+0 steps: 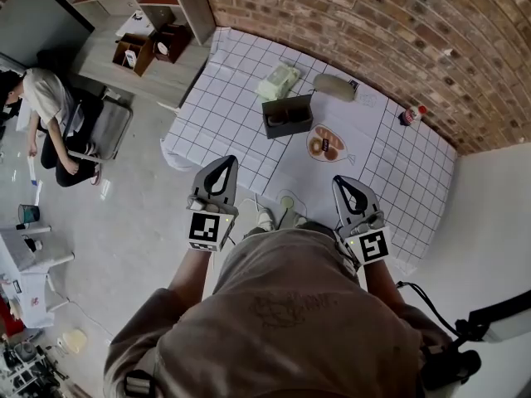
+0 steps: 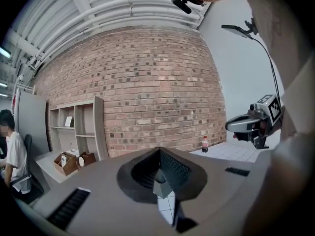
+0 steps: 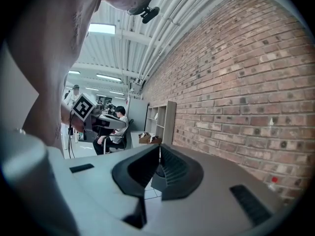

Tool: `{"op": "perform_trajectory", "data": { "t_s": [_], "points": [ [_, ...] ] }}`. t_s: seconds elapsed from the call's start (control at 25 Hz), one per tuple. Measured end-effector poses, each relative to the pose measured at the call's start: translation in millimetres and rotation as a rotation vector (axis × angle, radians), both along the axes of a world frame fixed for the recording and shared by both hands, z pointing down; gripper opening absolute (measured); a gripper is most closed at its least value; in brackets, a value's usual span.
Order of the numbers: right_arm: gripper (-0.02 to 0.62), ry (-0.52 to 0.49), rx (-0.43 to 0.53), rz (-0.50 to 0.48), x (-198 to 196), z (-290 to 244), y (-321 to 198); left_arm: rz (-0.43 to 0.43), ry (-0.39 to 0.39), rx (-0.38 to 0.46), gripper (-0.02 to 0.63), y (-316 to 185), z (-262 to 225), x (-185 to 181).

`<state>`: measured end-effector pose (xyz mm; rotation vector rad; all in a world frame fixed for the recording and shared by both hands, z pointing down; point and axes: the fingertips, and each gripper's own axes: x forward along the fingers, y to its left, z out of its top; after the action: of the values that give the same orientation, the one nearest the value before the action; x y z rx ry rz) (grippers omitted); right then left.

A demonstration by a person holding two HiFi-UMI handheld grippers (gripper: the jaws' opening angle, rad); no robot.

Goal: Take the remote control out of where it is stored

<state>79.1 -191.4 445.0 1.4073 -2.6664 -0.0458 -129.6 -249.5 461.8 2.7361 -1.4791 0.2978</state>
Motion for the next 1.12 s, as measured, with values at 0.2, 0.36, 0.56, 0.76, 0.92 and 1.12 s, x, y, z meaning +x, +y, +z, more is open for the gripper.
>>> {"op": "perform_trajectory", "data": {
  "t_s": [0.2,0.36,0.56,0.76,0.92,1.12],
  "points": [
    [0.015,-0.026,0.010,-0.031,-5.2,-2.1,0.2,-0.011,-0.007,0.030,0.011,1.9,-12.8,1.3],
    [0.015,-0.039,0.029,-0.042,-5.3,-6.9,1.7,-0.039,0.043,0.058,0.011,2.1,-25.0,1.0],
    [0.015,-0.038,0.044,-0.023,7.8,-14.4,0.7,-0.058,0.054,0.086,0.011,3.0,-36.2,1.0],
    [0.015,-0.040,0.079,0.019,32.3,-19.2,-5.9,-0.067,0.079,0.116,0.011,7.2,-48.2,11.3],
    [0.015,-0.059,0.076,0.021,44.3,-21.5,-8.2,-0.058,0.078,0.123,0.012,10.3,-49.8,20.0],
    [0.015,-0.074,0.074,-0.006,49.2,-20.7,-8.3,-0.076,0.071,0.114,0.012,12.3,-48.8,20.9]
  ]
}}
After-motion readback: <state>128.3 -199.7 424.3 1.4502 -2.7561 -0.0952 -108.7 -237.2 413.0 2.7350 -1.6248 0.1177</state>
